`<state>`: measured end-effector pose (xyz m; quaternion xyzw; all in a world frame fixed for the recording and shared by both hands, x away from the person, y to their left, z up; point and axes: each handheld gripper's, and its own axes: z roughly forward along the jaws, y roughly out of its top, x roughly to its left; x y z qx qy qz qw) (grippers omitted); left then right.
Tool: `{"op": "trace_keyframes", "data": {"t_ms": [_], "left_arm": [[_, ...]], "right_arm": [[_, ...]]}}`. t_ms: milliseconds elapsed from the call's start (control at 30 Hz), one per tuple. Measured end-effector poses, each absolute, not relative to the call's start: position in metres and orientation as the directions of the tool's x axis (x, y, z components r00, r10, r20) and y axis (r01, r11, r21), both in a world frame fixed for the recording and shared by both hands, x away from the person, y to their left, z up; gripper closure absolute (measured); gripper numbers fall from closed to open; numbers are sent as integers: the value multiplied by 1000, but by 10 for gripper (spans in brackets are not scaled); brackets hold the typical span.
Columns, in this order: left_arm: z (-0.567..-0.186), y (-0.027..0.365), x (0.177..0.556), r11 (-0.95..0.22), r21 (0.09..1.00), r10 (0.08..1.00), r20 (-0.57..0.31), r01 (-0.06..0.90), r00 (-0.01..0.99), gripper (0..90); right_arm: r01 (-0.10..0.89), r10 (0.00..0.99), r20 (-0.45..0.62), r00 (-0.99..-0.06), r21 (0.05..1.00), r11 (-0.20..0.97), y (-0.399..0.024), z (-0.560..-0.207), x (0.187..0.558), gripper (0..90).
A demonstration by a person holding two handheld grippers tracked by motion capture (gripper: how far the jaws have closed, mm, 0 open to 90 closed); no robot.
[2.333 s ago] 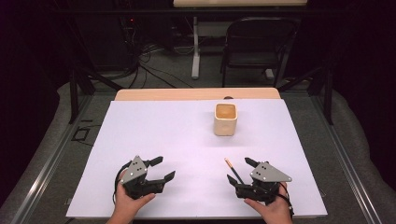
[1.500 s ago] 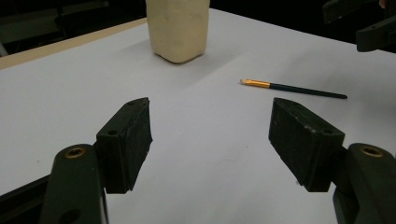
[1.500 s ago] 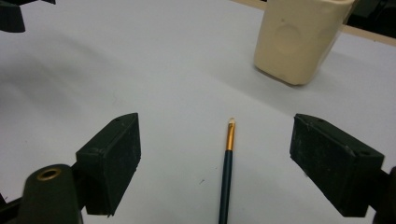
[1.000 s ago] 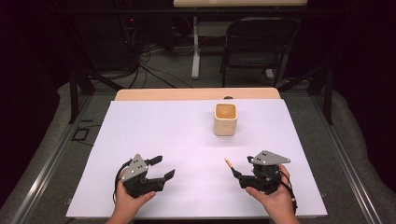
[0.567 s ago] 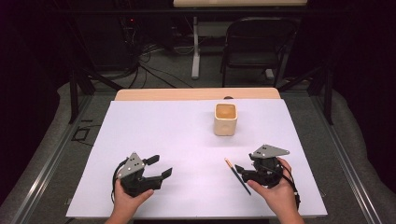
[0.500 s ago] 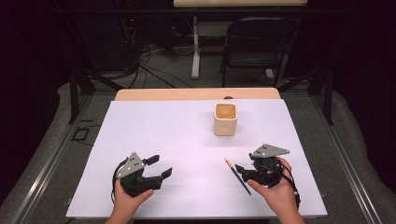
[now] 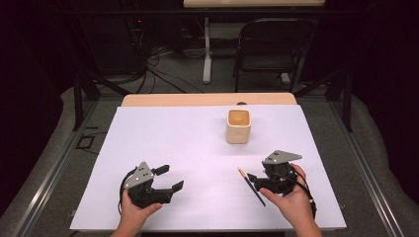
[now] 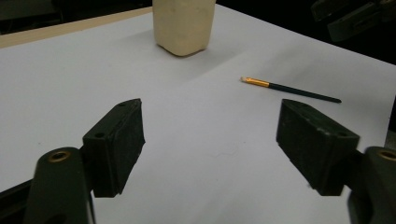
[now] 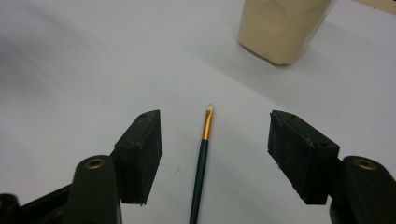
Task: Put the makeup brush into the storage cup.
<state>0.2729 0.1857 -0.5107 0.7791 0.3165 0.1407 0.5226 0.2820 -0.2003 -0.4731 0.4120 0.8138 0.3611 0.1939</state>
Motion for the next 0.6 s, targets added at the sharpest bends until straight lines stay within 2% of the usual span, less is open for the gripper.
{"op": "trace_keyframes", "data": {"t_ms": [133,600], "left_arm": [[-512,186,273,-259,897,643,-116,358,757,287],[-514,182,271,-314,886,637,-70,341,768,322]], "right_arm": [[535,809,-26,-587,738,412,-199,-473,285,349],[593,801,-38,-597,651,474,-197,-477,297,350]]}}
